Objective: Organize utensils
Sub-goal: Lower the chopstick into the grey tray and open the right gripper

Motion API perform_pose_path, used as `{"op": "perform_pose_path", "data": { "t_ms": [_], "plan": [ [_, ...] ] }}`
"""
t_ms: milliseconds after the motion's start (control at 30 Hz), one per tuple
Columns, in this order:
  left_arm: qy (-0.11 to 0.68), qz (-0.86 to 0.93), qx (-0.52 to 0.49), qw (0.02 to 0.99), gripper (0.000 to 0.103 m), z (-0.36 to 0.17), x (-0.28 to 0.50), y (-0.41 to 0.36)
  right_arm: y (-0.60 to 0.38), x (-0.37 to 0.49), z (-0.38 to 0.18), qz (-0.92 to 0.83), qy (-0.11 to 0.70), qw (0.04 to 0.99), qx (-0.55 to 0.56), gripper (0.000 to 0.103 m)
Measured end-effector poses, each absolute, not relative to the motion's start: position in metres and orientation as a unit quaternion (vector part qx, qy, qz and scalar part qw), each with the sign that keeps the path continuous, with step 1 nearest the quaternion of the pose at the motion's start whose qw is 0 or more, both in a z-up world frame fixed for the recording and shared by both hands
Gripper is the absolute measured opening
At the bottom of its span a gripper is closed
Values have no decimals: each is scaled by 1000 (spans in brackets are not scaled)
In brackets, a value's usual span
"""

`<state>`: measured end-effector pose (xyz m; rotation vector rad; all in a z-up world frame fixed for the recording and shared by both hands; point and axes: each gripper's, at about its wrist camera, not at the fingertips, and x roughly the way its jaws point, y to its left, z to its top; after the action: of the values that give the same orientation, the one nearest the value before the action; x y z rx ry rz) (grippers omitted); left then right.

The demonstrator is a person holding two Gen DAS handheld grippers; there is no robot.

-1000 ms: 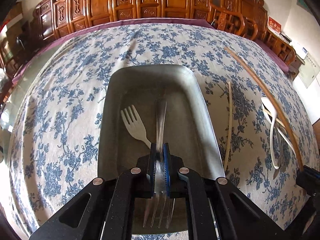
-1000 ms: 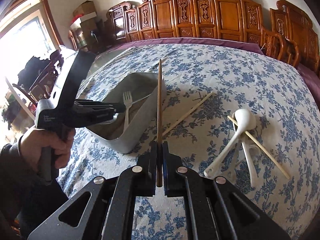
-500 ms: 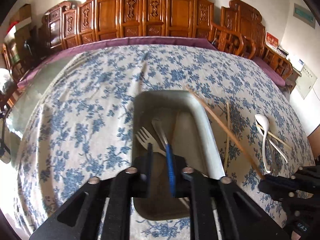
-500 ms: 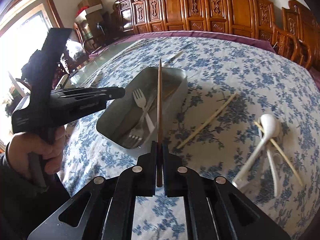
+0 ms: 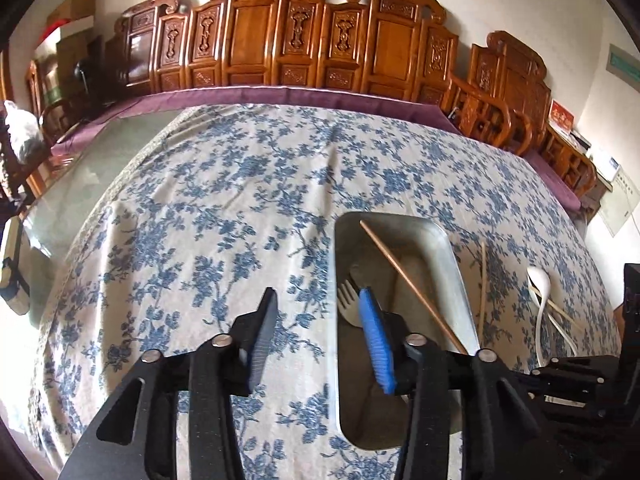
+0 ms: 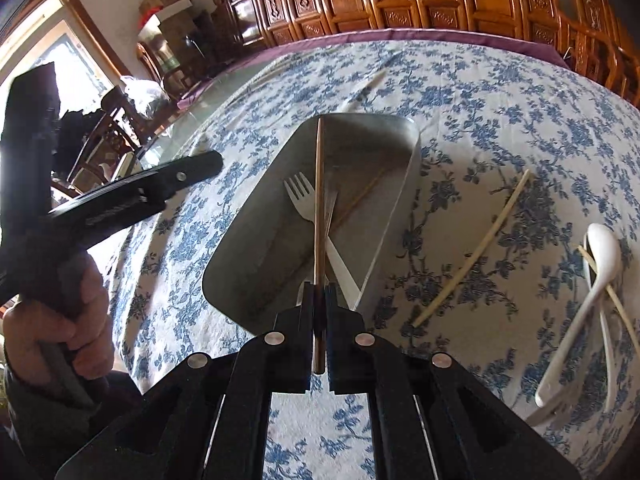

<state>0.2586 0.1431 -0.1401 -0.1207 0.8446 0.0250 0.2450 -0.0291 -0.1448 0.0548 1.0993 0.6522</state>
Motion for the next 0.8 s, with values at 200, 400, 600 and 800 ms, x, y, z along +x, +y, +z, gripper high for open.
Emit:
{"op": "perform_pose_path", "data": {
  "t_ms": [200,400,600,800],
  "plan": [
    [407,11,-65,911,62,-139,259,149,-14,257,-156,304,527,793,19,7],
    [404,14,-72,912,68,-137,258,153,-6,255,-157,329,508,796,11,10],
    [402,11,-71,913,69,-135,257,150,-17,249,-144,341,483,807,12,19],
    [400,-15,-77,913,69,-131,253,131,-68,237,-118,320,436,841,1,19]
  ]
}}
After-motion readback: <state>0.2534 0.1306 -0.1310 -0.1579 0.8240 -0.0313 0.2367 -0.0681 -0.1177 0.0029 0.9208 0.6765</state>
